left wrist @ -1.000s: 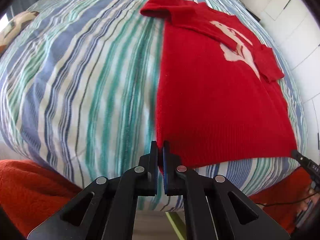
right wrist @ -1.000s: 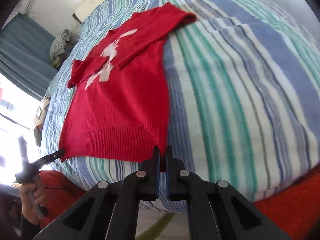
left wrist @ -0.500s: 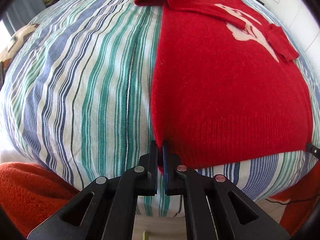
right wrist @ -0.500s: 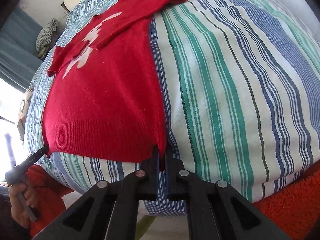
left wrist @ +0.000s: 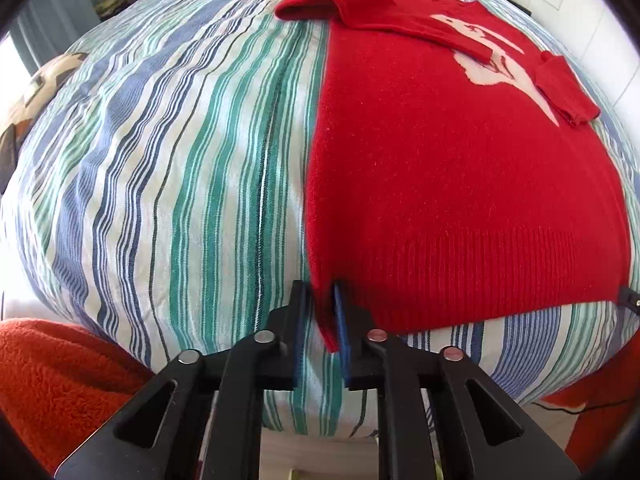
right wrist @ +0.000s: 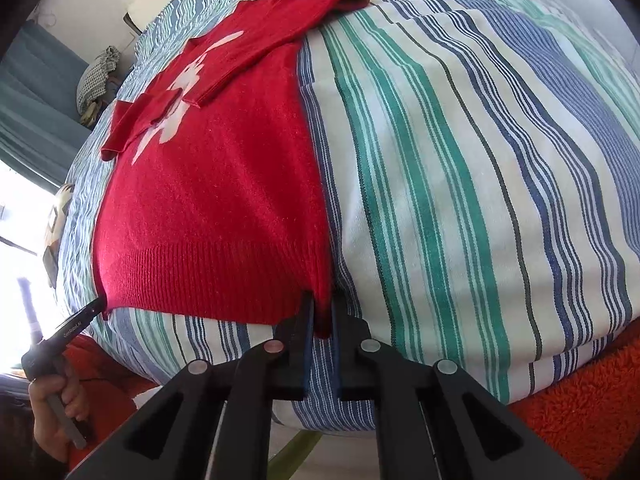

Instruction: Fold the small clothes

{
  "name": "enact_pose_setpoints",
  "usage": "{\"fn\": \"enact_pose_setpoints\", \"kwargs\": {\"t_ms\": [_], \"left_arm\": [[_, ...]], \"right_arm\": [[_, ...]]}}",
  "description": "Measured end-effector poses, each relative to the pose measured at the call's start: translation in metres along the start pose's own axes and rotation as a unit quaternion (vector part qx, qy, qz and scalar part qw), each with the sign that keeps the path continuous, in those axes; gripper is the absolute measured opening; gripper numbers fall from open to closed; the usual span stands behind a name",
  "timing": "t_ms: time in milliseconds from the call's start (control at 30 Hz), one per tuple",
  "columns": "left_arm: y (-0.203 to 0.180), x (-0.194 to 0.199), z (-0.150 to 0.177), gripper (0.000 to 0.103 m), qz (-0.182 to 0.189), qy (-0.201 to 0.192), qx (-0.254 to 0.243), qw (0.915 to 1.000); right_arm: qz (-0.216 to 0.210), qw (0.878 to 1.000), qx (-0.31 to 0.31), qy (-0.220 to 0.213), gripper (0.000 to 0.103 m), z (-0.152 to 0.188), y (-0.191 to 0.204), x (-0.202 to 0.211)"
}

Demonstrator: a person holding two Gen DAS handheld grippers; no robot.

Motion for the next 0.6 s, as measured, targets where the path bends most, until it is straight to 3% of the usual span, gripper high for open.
{"fn": "enact_pose_setpoints", "kwargs": {"t_ms": [67,133,167,233,300,367,467,600], "left_arm": [[0.005,0.005,0.007,0.064,-0.016,0.010,0.002,0.9998],[0.015,0.009,0.019,0.080,-0.028,0.033,0.007,0.9990],[0.019,0.011,0.026,0.079,-0.028,0.048,0.008,0.9984],[0.030,0.022,0.035,0.079,-0.035,0.052,0.018,0.9979],[0.044,0.042,0.033,0.078,-0.037,0.015,0.049,0.9980],[0.056,0.061,0.022,0.079,-0.029,-0.029,0.088,0.9953],[0.072,0.071,0.010,0.079,-0.043,-0.071,0.121,0.9892],[0.088,0.056,0.010,0.079,-0.054,-0.056,0.139,0.9872]], "right_arm": [[-0.009,1.000,-0.006,0.010,0.022,0.002,0.001,0.004],[-0.006,1.000,-0.012,0.027,0.034,0.007,-0.001,0.011],[0.004,0.999,-0.010,0.034,0.039,0.008,-0.005,0.016],[0.043,0.999,0.008,0.025,0.039,0.003,-0.014,0.034],[0.097,0.993,0.070,-0.010,0.039,-0.018,-0.013,0.058],[0.120,0.981,0.145,-0.052,0.040,-0.050,0.008,0.077],[0.079,0.962,0.247,-0.081,0.052,-0.092,0.071,0.075],[0.034,0.919,0.385,-0.080,0.053,-0.118,0.156,0.024]]}}
Point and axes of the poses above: each gripper's, at about its wrist camera, not at the fingertips, and x roughly against the way its jaws point, y to its left, z to its underside, the point moved 10 cm from there along -x, roughly the way its jaws point, and after that the axes turned 3 degrees about -x, right-handed, at the moved point
